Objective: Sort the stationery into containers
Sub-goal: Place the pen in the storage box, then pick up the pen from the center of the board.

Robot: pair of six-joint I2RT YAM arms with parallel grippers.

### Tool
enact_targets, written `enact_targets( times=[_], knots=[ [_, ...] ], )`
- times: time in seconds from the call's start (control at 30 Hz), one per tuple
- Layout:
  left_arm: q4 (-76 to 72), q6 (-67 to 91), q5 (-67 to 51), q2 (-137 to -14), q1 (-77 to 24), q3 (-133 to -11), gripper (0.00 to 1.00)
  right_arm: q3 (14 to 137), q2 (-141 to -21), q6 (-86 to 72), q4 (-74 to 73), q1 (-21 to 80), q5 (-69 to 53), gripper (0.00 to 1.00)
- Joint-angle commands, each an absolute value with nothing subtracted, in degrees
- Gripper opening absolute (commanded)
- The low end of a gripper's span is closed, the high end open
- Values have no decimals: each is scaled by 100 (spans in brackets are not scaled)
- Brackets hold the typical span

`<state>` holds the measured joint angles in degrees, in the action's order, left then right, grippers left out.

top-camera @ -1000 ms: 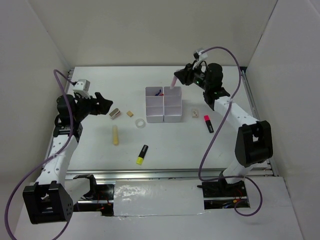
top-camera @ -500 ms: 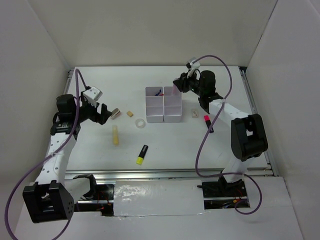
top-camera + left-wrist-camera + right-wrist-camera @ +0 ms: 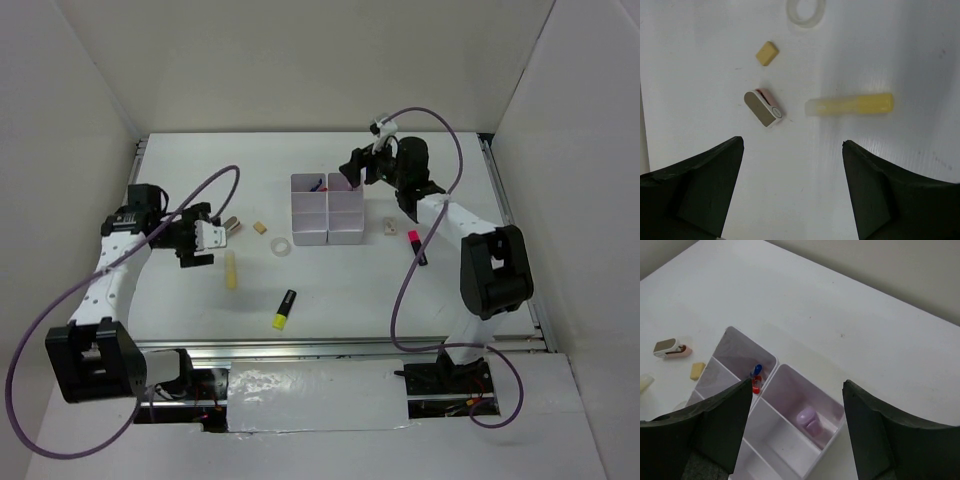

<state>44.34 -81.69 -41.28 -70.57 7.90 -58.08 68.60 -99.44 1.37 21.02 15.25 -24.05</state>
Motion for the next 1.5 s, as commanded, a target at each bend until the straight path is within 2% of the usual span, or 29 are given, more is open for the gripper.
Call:
enact_targets(
  times=[0.0, 0.07, 0.2, 0.33, 0.5, 0.7, 0.9, 1.1, 1.47],
  knots=[
    [6457, -12242, -3878, -7592, 625, -6484, 92, 7172, -9433, -183, 1609, 1486, -2601, 79],
    [6864, -12926, -3352, -7857, 423, -6522, 91, 7154, -9143, -307, 1312, 1398, -2803, 79],
    [6523, -14130, -2699, -7989, -191, -6119, 90, 7119, -8693, -369, 669, 1213, -3032, 79],
    [5715, -14361, -2128, -7981, -815, -5574, 89, 7084, -8342, -325, -130, 784, -3199, 79],
    [4080, -14651, -1320, -7770, -1379, -4441, 86, 6803, -7919, -369, -413, 247, -2997, 78],
    [3649, -14660, -766, -8269, -1661, -4517, 84, 6689, -7691, -439, -703, -369, -3085, 78],
    [3541, -15038, -536, -8744, -1670, -4789, 79, 6513, -7532, -422, -764, -545, -3129, 77],
    [3638, -15617, -668, -8842, -1608, -4817, 68, 6469, -7558, -413, -817, -694, -3155, 77],
    [4069, -16453, -730, -8403, -1608, -4193, 67, 6504, -7708, -404, -975, -826, -3243, 75]
  ],
)
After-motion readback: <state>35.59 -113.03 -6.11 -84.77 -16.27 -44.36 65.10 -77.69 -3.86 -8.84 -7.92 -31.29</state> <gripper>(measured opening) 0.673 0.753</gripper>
